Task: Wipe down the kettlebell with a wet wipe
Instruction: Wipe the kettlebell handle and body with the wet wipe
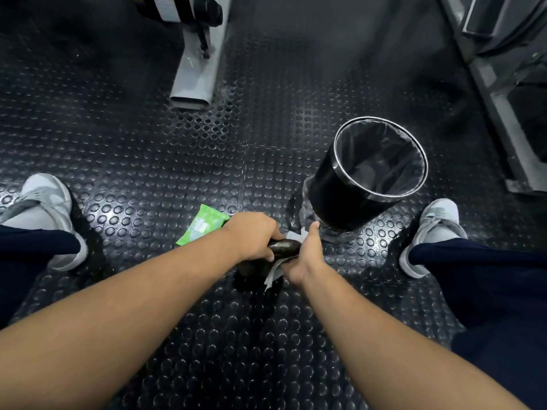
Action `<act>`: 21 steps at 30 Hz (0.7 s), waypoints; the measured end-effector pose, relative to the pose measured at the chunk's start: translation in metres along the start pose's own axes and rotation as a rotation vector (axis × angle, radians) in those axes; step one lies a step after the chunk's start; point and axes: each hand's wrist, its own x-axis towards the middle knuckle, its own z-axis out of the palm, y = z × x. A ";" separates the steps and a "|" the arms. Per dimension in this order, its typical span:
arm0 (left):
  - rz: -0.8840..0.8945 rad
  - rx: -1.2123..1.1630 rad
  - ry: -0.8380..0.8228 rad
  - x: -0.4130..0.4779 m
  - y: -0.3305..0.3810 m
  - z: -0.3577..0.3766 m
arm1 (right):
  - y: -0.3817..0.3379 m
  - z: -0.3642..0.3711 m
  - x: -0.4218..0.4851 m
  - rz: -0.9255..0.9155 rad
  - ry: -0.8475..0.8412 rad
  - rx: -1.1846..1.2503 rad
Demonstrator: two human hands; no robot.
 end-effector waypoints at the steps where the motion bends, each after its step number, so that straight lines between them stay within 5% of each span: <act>1: -0.002 0.003 0.005 0.000 0.000 -0.002 | -0.003 0.005 -0.001 0.000 -0.009 0.020; 7: -0.030 -0.014 -0.009 -0.002 0.003 -0.004 | 0.002 0.030 -0.006 0.004 0.169 -0.004; 15: -0.003 0.005 -0.020 -0.001 0.002 -0.005 | 0.000 0.009 0.005 0.006 0.095 0.031; 21: -0.020 -0.004 -0.028 0.000 0.000 -0.003 | 0.008 0.028 0.000 -0.075 0.241 -0.063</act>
